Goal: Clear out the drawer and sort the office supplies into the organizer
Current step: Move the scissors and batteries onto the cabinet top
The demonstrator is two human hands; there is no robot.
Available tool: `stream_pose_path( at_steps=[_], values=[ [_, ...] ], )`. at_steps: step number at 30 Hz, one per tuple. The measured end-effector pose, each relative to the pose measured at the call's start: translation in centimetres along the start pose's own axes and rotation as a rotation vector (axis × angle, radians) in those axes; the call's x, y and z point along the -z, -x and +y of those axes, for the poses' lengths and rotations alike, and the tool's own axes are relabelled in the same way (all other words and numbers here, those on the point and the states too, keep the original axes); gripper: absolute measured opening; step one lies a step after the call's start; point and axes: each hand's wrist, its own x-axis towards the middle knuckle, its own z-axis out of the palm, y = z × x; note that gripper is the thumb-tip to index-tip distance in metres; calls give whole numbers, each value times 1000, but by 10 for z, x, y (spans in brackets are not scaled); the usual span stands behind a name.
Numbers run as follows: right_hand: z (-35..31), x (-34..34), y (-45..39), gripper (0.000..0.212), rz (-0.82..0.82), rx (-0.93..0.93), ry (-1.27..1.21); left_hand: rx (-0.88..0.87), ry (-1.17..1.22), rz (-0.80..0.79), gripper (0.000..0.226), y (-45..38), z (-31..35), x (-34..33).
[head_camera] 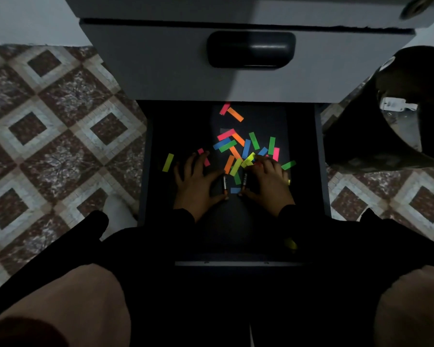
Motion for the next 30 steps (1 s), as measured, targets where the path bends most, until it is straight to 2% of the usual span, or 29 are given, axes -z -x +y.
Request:
stream_pose_path(
  at_steps=[12, 17, 23, 30],
  values=[
    [-1, 9, 6, 63, -41, 8, 34, -2, 21, -14, 52, 3, 6, -2],
    [-2, 28, 11, 61, -23, 88, 15, -16, 72, 38, 52, 9, 4, 11],
    [-12, 72, 29, 54, 50, 212, -48, -92, 257, 129, 48, 27, 17, 57],
    [-32, 144, 56, 54, 190, 341, -58, -195, 223, 302, 51, 53, 30, 132]
  ],
)
